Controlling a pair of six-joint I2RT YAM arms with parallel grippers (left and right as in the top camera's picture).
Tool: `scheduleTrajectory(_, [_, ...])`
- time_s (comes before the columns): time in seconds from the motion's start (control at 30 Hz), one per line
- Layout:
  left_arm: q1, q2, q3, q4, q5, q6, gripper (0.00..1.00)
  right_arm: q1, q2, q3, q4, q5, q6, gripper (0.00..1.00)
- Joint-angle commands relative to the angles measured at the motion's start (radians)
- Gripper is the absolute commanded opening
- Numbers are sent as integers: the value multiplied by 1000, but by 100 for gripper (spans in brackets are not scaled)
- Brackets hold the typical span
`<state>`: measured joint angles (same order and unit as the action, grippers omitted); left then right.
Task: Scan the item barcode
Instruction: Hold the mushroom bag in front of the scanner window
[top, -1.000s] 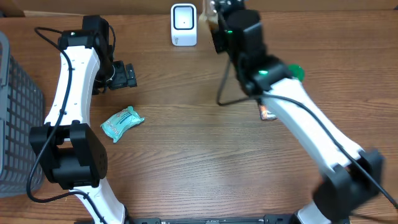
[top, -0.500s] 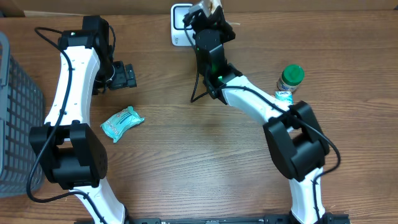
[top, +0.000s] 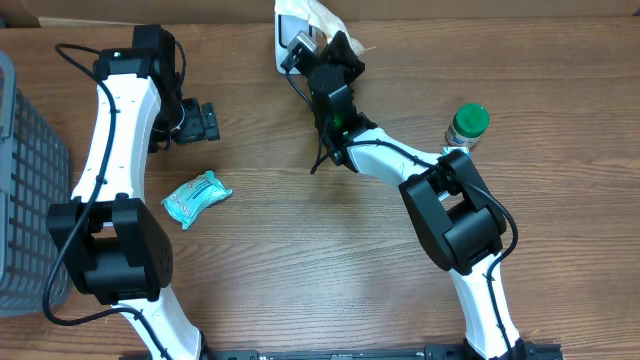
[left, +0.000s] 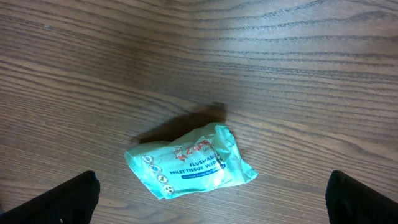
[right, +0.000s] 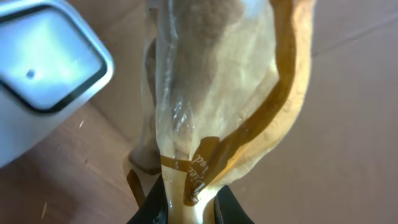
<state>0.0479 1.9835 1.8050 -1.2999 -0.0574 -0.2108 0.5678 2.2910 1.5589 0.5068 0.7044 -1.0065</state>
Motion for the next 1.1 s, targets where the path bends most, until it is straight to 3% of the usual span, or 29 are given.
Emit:
scheduleTrajectory(0.0, [-1,7,-3,2,-9,-3,100,-12,15,8,-24,-19,-23,4])
scheduleTrajectory(0.5, [0,7,-3,1,-9,-3,100,-26,16,8,-37,-19,-76,4])
scheduleTrajectory(0.73, [-1,7,-3,2,-9,-3,100,31,14,8,16,44,-72,4])
scheduleTrajectory(1.07, [-1,7,-3,2,-9,-3,100,73,-166,8,-82,47,33,4])
